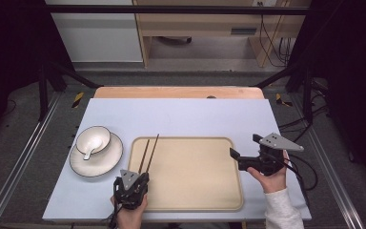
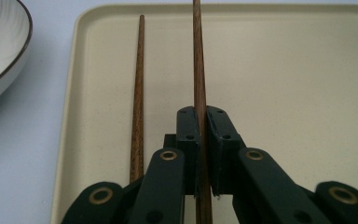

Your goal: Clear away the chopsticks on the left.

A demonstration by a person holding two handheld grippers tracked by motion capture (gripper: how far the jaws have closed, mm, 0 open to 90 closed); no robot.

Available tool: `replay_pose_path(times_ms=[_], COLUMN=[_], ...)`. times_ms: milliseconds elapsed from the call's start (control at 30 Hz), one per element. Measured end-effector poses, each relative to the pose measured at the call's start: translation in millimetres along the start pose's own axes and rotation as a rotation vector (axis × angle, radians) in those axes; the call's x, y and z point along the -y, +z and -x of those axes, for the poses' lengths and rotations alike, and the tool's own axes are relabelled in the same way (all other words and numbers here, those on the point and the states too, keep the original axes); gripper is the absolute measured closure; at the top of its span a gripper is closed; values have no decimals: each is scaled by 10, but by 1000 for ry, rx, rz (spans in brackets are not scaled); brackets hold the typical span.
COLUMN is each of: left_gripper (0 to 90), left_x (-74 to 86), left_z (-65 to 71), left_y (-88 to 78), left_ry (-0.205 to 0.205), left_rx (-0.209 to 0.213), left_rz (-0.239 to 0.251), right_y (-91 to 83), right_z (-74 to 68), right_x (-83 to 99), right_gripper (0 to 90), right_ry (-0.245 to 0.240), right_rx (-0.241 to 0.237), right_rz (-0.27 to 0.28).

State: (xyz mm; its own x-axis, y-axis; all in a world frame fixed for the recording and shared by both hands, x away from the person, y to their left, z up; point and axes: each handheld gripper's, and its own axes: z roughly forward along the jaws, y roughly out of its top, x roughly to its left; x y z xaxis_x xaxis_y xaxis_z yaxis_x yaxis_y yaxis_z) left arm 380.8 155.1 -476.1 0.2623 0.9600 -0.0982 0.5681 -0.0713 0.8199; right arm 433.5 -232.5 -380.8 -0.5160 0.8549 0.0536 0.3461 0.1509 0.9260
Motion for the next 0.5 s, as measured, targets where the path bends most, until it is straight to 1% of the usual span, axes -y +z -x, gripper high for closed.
replay_pose_path(times_ms=[500], left_gripper=[840], left_x=[38], left_z=[26], left_y=[87], left_ry=[3], left_rx=[-7], left_rz=[-54], right_y=[16], right_z=[-3], right_x=[5], right_gripper=[29], right_ry=[-4], right_rx=[0], right_rz=[-5])
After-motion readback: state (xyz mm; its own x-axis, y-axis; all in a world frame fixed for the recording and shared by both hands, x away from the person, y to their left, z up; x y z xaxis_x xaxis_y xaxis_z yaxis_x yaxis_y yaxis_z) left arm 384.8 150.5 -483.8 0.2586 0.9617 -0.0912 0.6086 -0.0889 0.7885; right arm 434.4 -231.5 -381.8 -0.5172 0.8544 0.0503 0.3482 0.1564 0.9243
